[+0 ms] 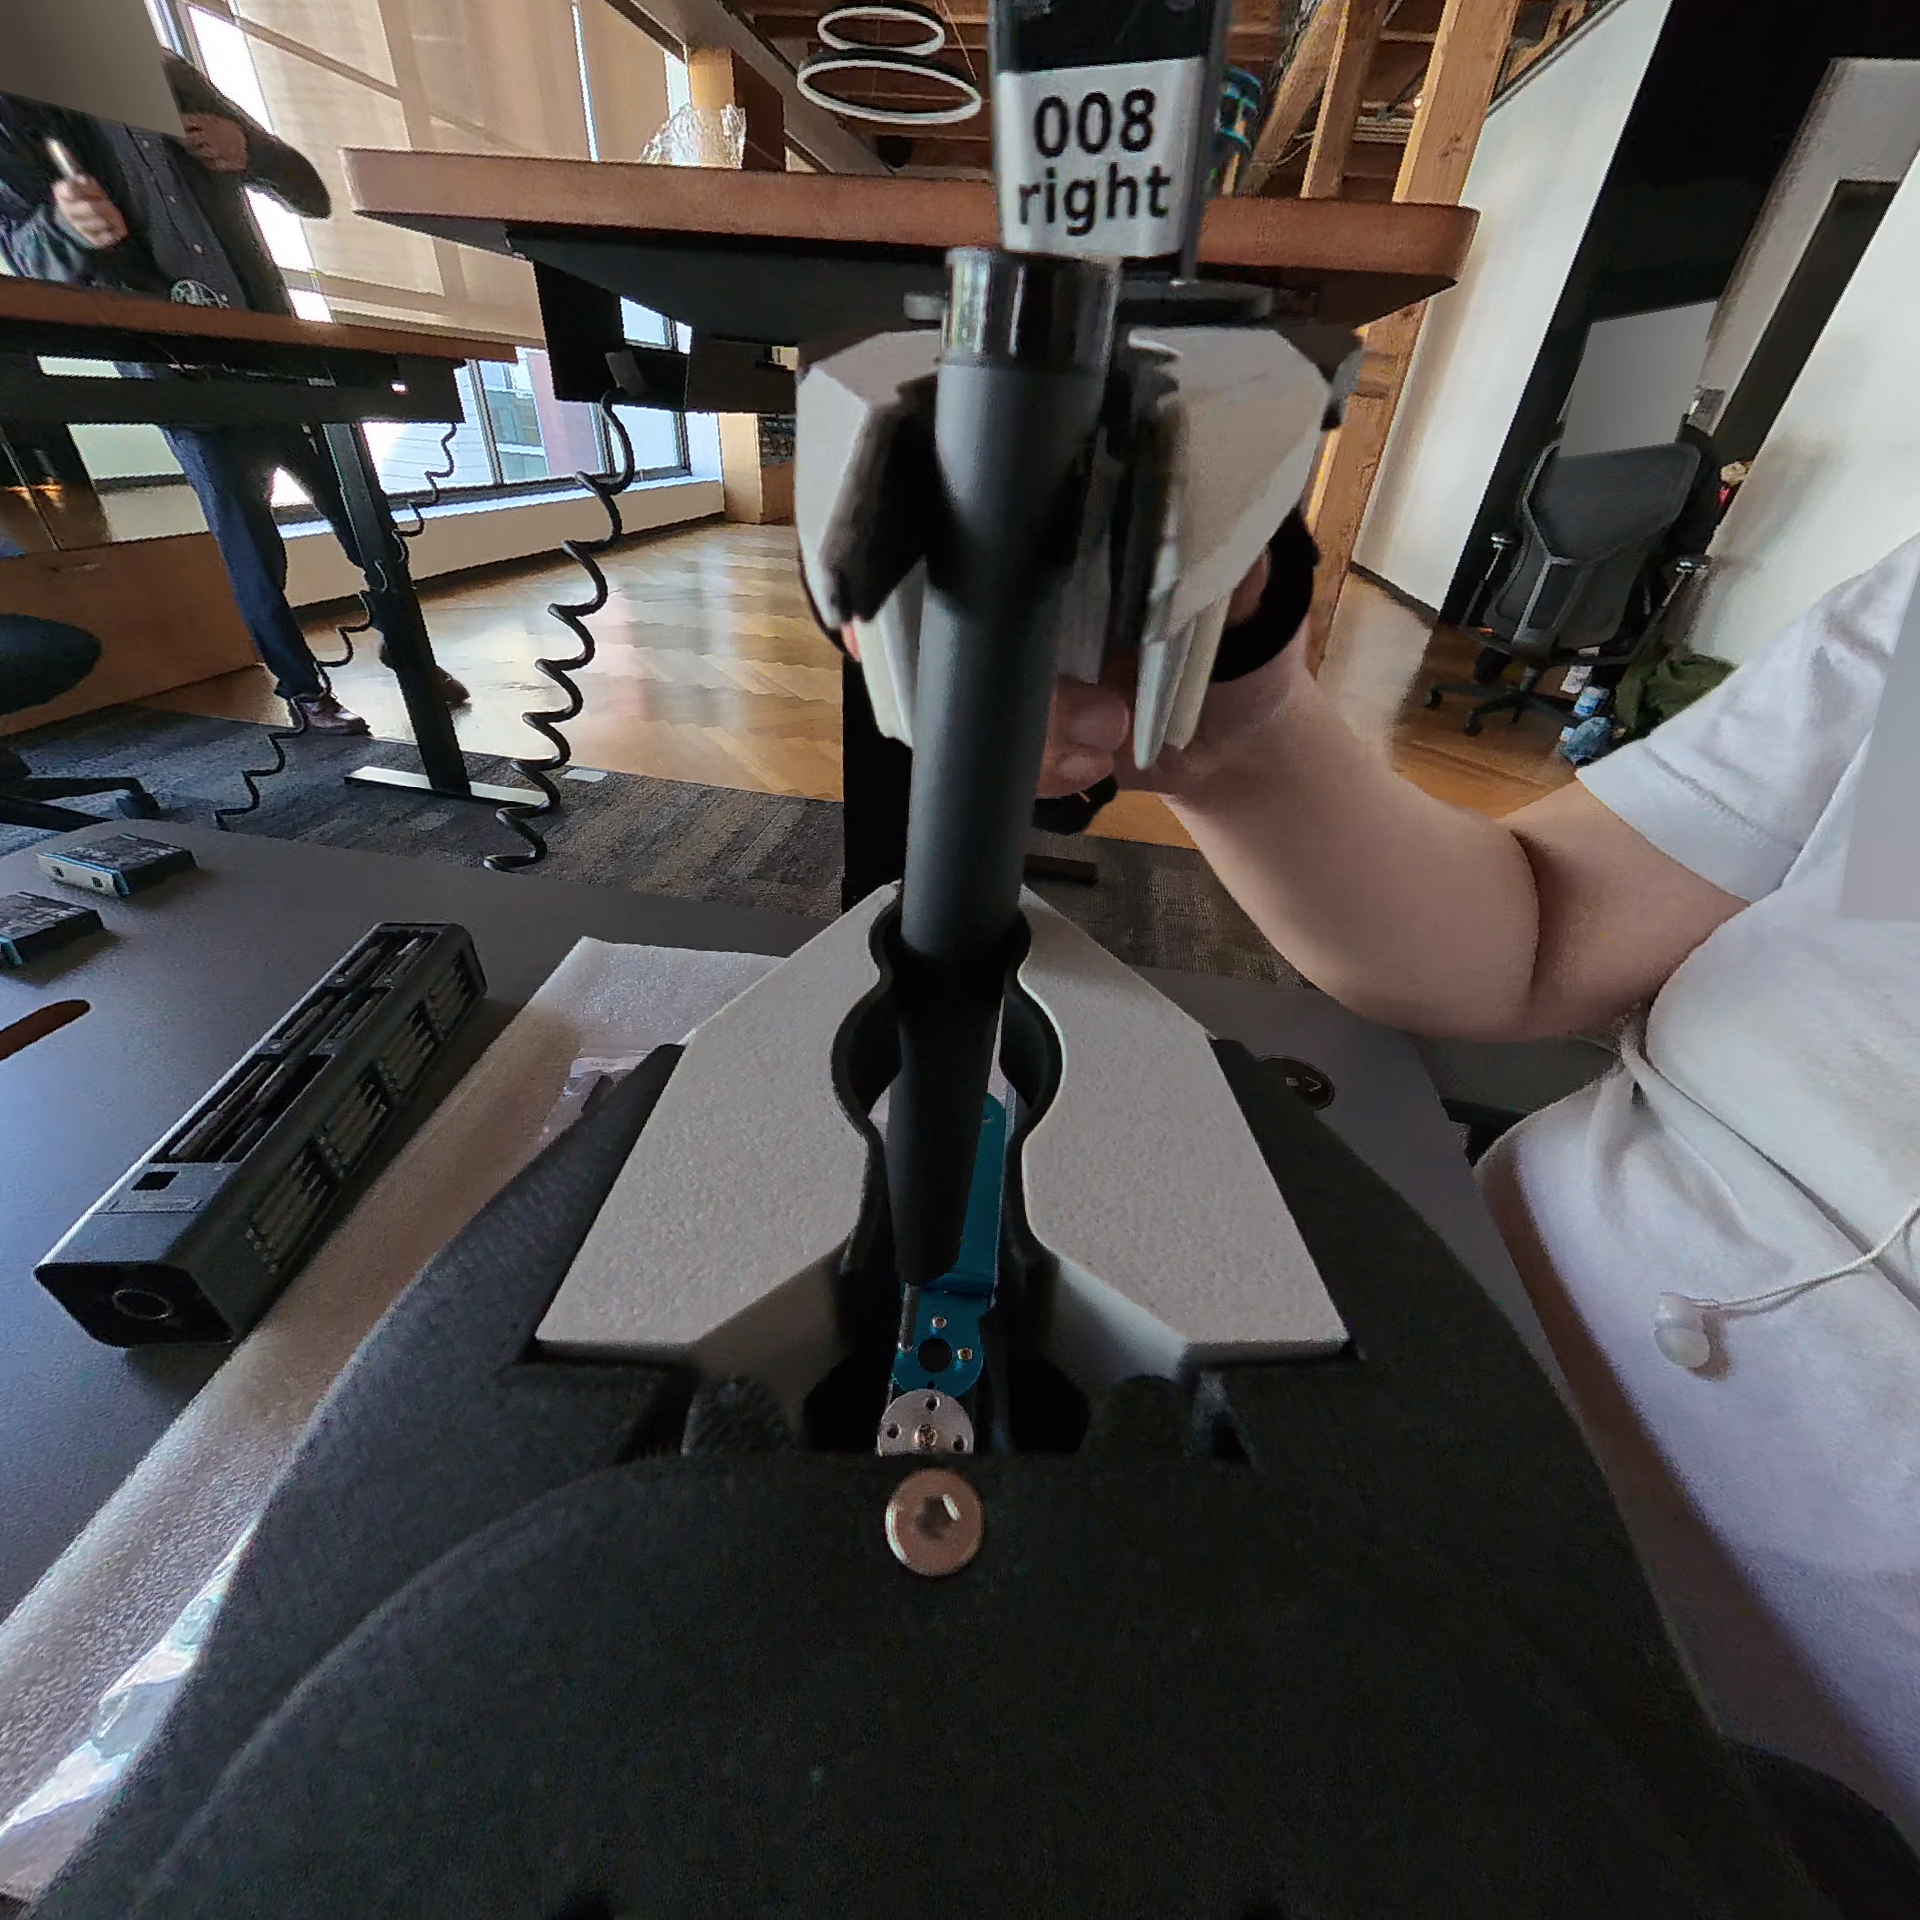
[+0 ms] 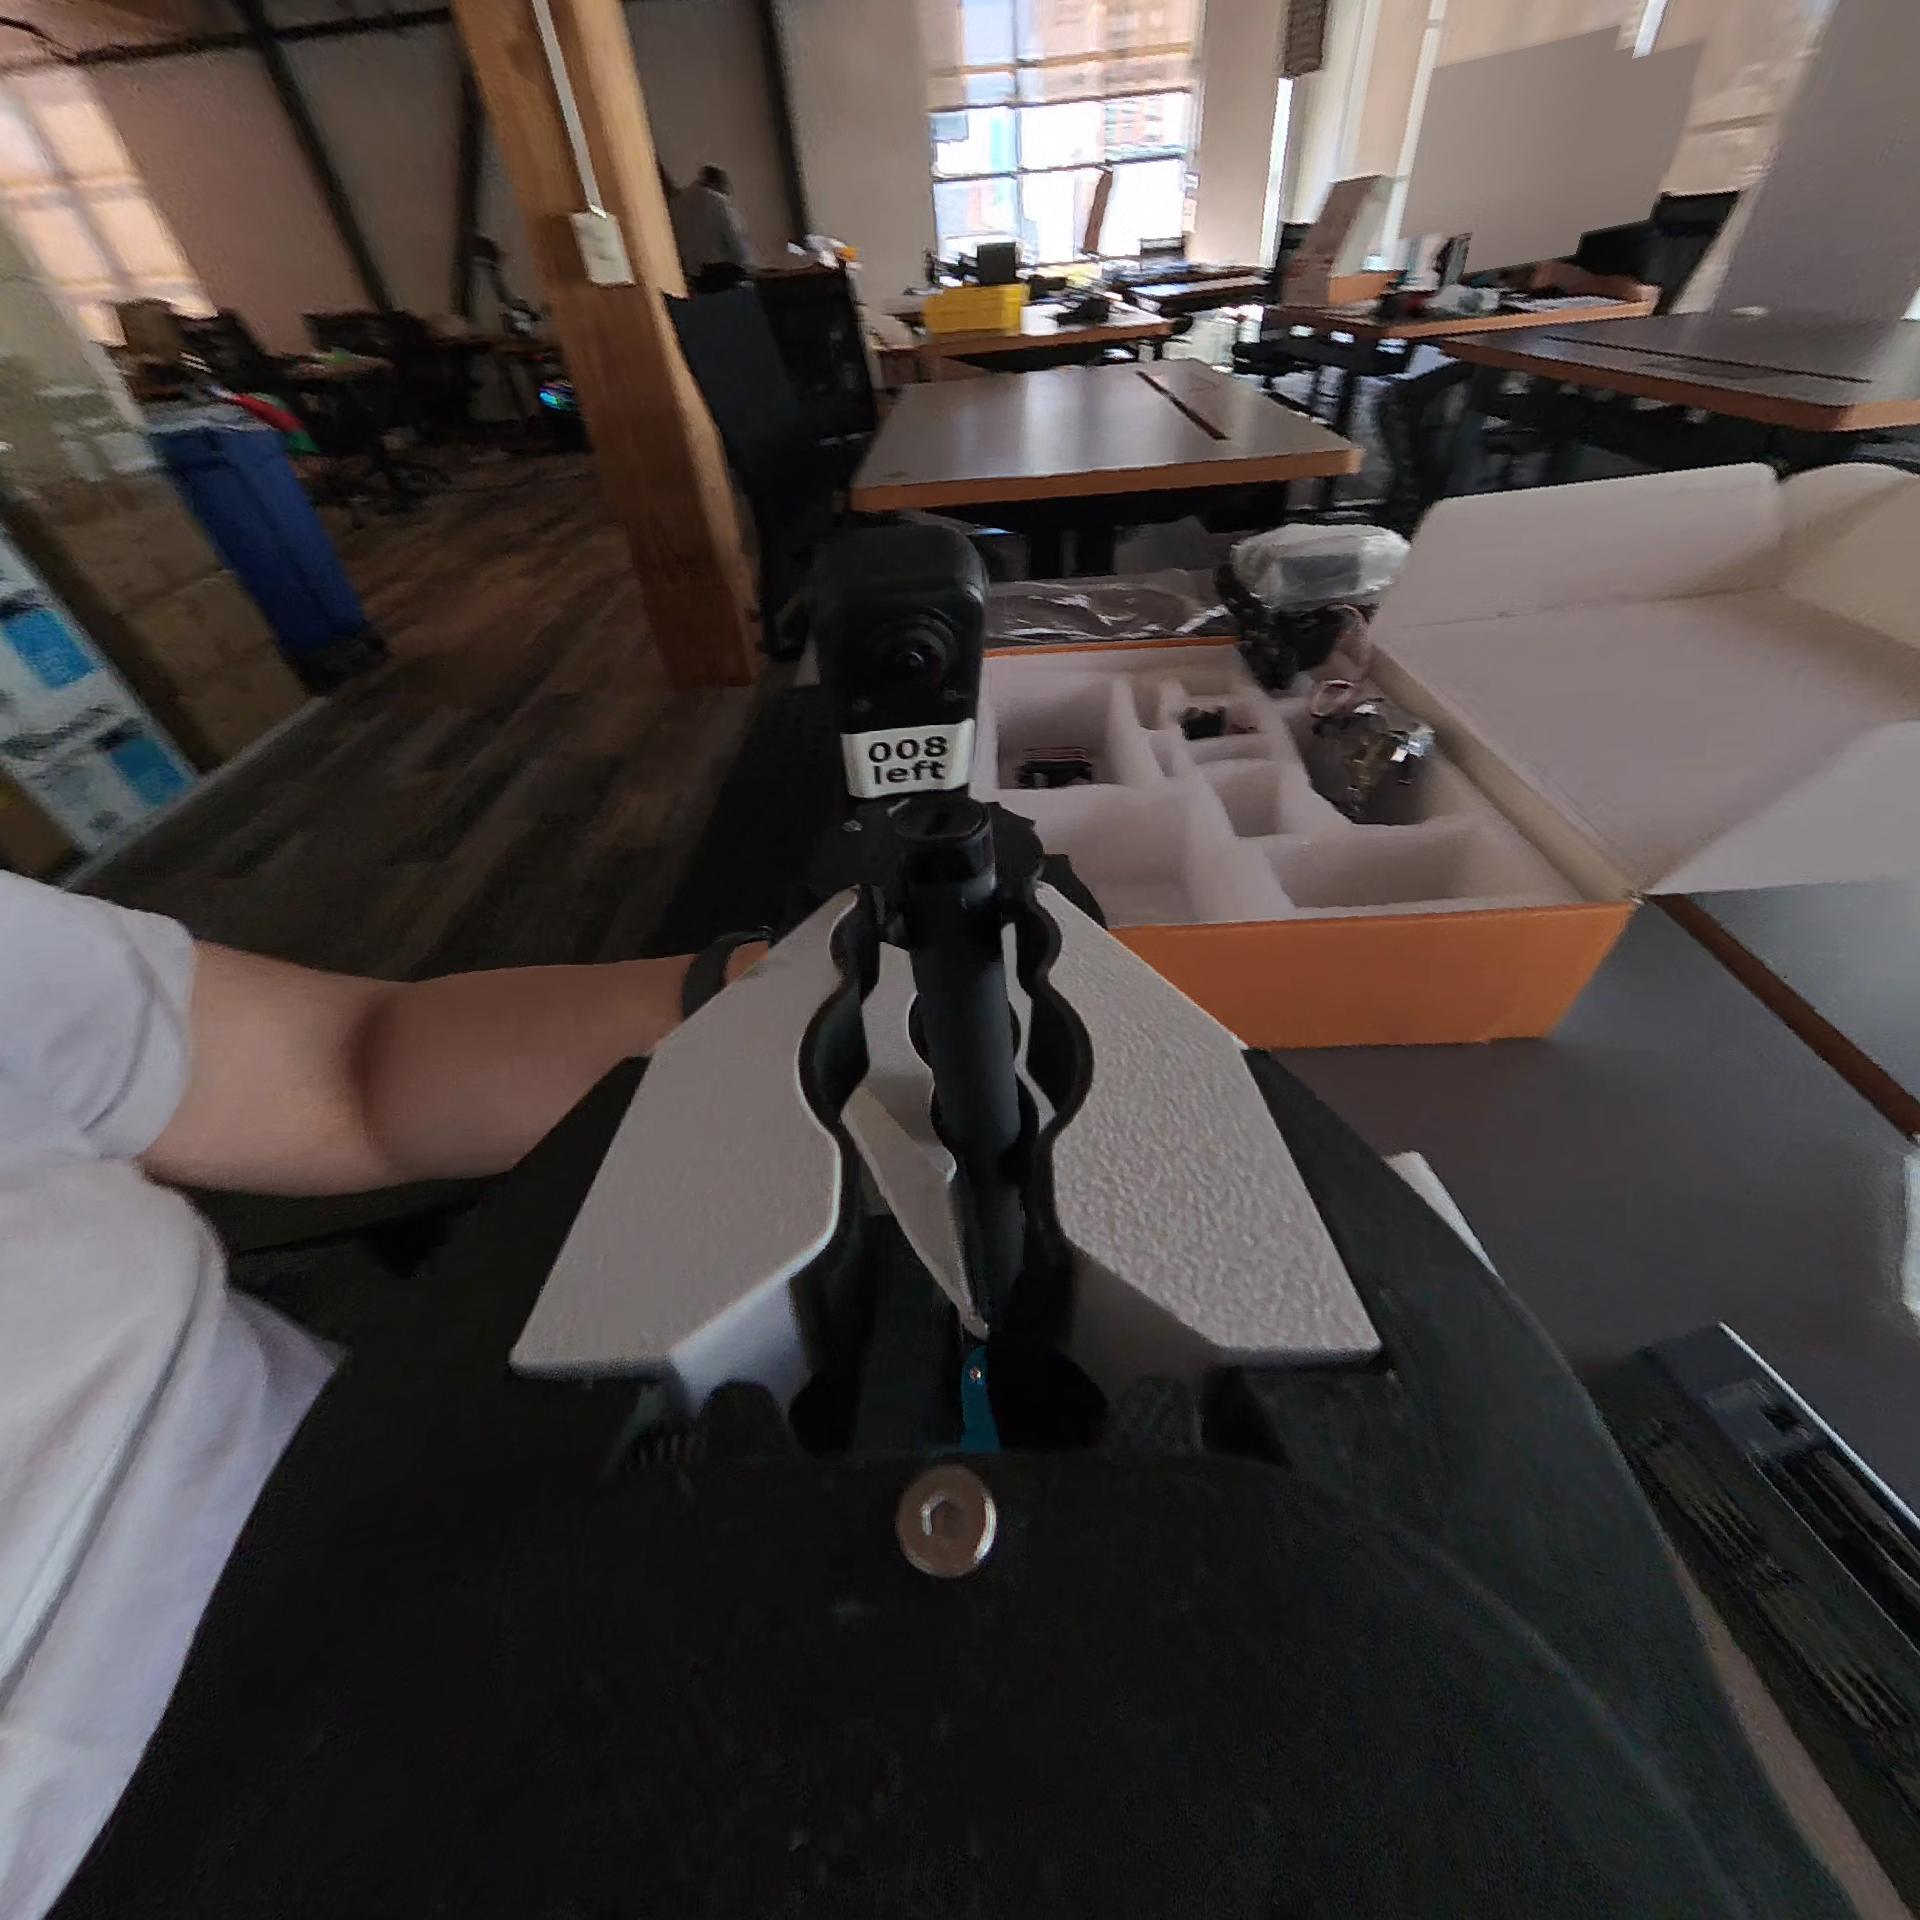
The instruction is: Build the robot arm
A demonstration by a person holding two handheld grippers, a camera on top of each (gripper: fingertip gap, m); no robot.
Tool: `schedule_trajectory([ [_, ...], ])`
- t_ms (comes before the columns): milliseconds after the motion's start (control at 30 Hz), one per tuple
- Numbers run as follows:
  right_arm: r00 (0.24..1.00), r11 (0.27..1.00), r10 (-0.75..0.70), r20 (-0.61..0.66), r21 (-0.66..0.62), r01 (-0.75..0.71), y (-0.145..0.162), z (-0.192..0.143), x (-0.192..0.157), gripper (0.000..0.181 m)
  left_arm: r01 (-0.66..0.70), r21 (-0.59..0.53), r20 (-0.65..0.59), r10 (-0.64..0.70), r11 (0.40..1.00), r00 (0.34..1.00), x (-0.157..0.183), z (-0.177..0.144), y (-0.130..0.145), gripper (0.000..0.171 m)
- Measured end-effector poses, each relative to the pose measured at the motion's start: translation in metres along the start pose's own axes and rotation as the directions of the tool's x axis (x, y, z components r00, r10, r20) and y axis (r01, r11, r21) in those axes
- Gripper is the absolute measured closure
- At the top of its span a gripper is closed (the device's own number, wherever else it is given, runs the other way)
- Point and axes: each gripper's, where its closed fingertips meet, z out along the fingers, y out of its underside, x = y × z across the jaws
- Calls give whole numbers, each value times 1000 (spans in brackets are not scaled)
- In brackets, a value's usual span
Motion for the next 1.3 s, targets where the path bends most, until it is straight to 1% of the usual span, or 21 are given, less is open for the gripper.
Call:
schedule_trajectory([
  [100, 996, 1000, 11, 85, -1, -11, -3, -6, 0, 163, 5, 4, -5, -5, 1000, 1000, -1, 0, 0, 160],
  [200, 995, 998, -34, 94, -42, 38, 1, -9, 0, 163, 6, 1, -8, -6, 1000, 1000, -1, 1, 1, 160],
  [267, 996, 995, -71, 61, -68, 75, 3, -7, 4, 153, -1, 0, -7, 1, 1000, 1000, -1, 2, 1, 160],
  [300, 994, 993, -82, 68, -78, 87, 4, -6, 2, 154, -2, -2, -8, 2, 1000, 1000, -1, 2, 1, 160],
  [333, 992, 991, -88, 92, -89, 97, 4, -5, -2, 161, -5, -3, -4, 5, 1000, 1000, -1, 2, 1, 160],
  [367, 992, 989, -99, 82, -103, 108, 5, -4, -1, 165, -12, -4, -6, 12, 1000, 1000, -1, 2, 1, 160],
  [467, 993, 985, -110, 49, -126, 116, 6, -3, -1, 164, -12, -4, -3, 12, 1000, 1000, -1, 2, 2, 160],
  [600, 990, 983, -137, -38, -132, 131, 6, -3, 0, 164, -13, -3, 5, 13, 1000, 1000, -2, 3, 2, 160],
  [867, 993, 995, -26, -114, -99, 14, 5, -4, 7, 164, 7, 2, 24, -7, 1000, 1000, -6, 4, 2, 161],
  [1100, 975, 996, -57, -216, -83, 40, 5, -4, 10, 164, -10, 16, 52, 9, 1000, 999, -8, 3, -1, 160],
  [1200, 975, 997, -55, -217, -61, 43, 4, -5, 8, 164, -9, 12, 40, 8, 1000, 999, -7, 3, -1, 160],
  [1267, 983, 996, -65, -173, -64, 54, 4, -5, 7, 164, -16, 8, 35, 16, 1000, 999, -6, 3, -1, 161],
  [1300, 987, 996, -70, -143, -70, 60, 4, -4, 7, 157, -16, 8, 33, 16, 1000, 999, -6, 3, -1, 161],
])
